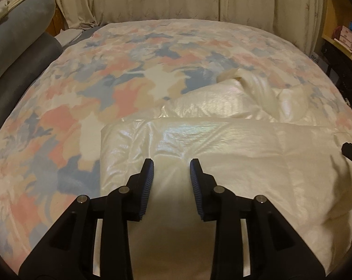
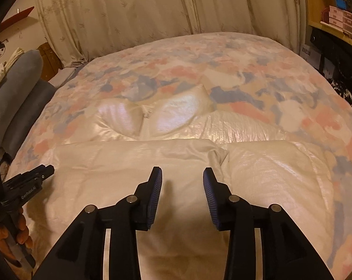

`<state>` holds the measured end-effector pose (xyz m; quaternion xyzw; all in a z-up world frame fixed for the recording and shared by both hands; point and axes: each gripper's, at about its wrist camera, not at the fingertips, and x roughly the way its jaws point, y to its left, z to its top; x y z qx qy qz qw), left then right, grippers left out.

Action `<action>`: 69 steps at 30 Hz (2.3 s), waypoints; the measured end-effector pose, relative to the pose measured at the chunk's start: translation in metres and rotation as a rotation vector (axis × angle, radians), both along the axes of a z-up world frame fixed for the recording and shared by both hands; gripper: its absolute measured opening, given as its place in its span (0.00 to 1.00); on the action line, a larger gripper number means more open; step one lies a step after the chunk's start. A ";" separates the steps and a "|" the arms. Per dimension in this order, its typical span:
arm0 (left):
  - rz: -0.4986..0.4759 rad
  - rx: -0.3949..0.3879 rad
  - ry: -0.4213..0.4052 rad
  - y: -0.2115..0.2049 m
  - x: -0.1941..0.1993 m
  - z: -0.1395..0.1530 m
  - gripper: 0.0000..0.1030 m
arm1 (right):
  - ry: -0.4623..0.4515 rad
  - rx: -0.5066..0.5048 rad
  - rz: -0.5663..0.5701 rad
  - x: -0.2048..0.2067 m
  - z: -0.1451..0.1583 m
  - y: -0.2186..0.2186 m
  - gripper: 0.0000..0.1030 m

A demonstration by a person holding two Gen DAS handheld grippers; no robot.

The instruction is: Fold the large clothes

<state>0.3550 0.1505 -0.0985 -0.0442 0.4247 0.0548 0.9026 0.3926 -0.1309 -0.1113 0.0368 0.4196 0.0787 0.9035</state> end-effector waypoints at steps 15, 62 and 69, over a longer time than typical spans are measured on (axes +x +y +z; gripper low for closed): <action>-0.035 0.020 -0.088 -0.011 -0.091 0.082 0.54 | -0.081 0.002 0.024 -0.092 0.085 0.005 0.51; -0.035 -0.133 0.067 0.103 -0.395 0.035 0.67 | -0.005 -0.131 -0.119 -0.515 0.073 -0.190 0.83; -0.069 -0.266 0.129 0.112 -0.400 0.006 0.67 | 0.071 -0.043 -0.272 -0.535 0.042 -0.256 0.83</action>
